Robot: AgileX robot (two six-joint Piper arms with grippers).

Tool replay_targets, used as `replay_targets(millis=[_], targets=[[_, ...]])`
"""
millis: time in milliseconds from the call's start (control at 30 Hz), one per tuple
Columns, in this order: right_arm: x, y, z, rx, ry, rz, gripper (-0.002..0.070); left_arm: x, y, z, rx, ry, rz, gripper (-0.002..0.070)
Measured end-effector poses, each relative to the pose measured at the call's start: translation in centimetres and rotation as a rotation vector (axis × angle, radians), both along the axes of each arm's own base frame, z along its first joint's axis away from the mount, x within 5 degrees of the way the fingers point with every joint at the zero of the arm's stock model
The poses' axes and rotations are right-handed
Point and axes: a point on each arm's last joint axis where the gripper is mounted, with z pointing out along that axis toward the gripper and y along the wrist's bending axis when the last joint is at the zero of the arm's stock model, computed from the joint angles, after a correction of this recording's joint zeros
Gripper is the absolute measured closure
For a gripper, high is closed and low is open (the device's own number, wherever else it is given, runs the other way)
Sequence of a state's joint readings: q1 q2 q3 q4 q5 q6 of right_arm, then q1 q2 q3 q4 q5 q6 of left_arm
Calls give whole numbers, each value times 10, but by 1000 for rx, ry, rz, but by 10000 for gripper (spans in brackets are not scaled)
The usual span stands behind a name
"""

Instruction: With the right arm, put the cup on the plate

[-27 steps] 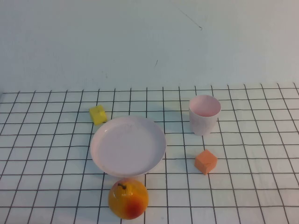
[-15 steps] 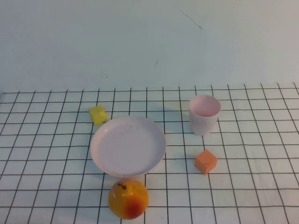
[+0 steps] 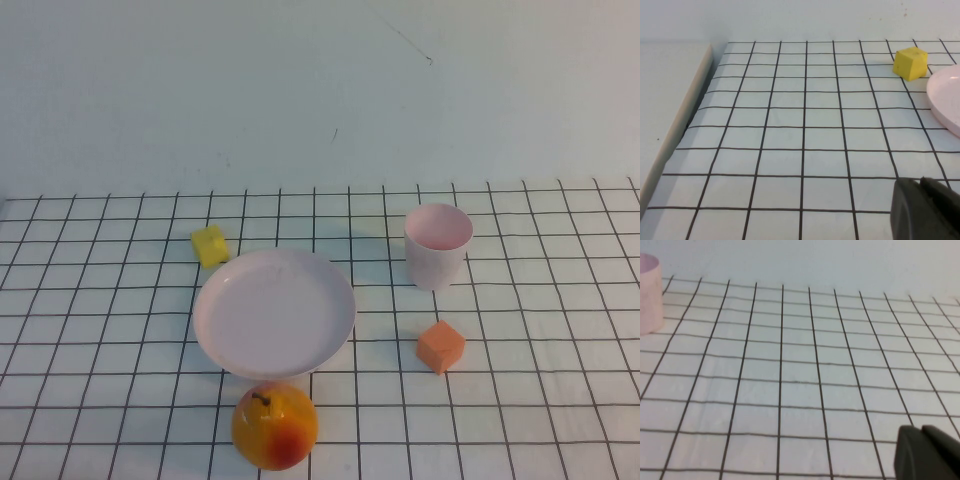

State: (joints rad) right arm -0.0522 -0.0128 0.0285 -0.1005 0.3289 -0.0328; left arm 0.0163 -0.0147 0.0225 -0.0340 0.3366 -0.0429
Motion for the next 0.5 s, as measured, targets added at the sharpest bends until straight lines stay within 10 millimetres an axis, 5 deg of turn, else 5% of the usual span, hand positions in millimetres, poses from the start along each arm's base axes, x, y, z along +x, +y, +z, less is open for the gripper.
replay_targets(millis=[500], targets=[[5,2,31,-22,-342,30,678,0,0,0,0,0,0,678]])
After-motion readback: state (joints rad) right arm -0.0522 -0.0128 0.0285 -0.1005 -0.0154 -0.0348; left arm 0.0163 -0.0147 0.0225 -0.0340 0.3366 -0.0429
